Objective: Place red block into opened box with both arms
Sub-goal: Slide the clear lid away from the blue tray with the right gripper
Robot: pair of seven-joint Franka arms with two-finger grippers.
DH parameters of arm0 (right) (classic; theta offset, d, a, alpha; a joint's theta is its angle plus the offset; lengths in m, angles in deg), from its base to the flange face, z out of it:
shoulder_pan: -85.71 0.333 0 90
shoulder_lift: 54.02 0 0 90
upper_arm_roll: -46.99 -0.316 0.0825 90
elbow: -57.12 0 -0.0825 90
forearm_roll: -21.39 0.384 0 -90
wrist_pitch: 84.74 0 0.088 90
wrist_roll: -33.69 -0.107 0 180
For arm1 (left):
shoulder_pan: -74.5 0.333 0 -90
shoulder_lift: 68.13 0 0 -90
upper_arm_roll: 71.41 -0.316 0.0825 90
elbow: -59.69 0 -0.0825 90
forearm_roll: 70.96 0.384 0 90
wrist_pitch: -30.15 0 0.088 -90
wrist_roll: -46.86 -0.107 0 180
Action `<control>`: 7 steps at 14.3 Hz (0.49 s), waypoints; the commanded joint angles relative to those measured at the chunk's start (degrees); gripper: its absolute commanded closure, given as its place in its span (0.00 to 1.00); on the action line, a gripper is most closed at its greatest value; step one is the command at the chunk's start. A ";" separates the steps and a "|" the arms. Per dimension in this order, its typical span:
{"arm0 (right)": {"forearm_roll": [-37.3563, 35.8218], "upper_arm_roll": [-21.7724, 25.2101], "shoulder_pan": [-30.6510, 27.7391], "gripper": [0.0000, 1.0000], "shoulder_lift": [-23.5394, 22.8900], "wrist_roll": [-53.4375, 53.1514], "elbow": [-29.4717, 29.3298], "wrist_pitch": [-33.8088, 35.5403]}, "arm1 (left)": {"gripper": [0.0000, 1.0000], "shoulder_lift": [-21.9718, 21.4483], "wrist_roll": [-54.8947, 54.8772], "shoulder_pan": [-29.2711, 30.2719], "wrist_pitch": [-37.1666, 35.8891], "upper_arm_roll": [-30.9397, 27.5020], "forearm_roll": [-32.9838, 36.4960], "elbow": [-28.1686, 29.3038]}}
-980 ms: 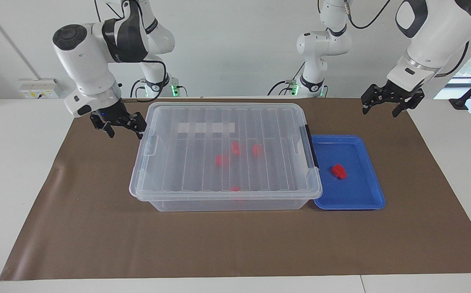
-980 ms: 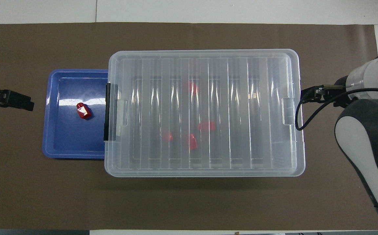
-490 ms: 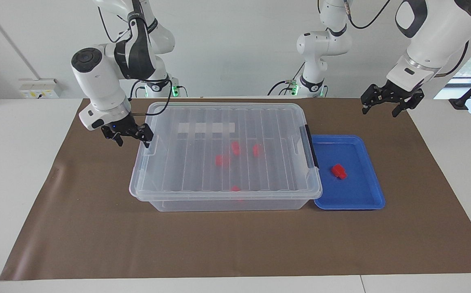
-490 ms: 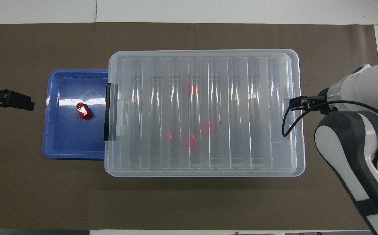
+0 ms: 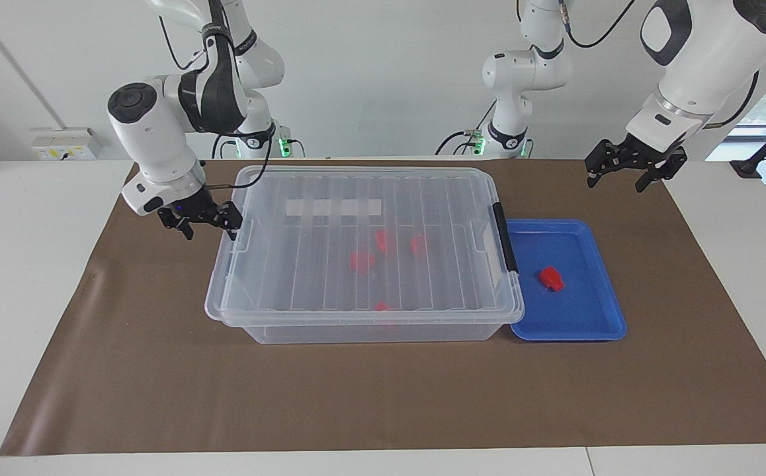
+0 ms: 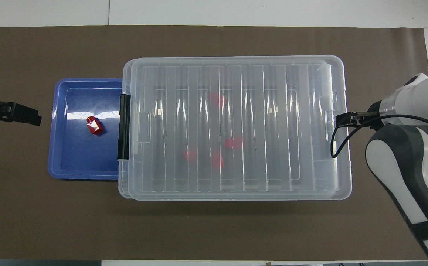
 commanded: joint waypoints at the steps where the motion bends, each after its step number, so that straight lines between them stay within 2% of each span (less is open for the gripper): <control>1: 0.44 0.02 -2.76 0.00 1.43 5.19 1.78 -1.34 | 0.00 -2.88 0.77 -0.29 5.12 0.14 1.10 5.03; 3: 0.44 0.10 -4.25 0.00 1.34 8.53 1.78 -2.39 | 0.00 -2.79 3.21 -1.25 7.85 0.23 1.10 7.66; 6: 0.35 0.37 -6.63 0.00 1.17 13.01 1.61 -2.49 | 0.00 -3.40 11.12 -3.10 18.64 0.41 1.10 16.44; 7: 0.35 1.85 -6.98 0.00 1.08 14.85 1.52 -2.49 | 0.00 -3.23 12.96 -4.32 20.94 0.41 1.10 18.82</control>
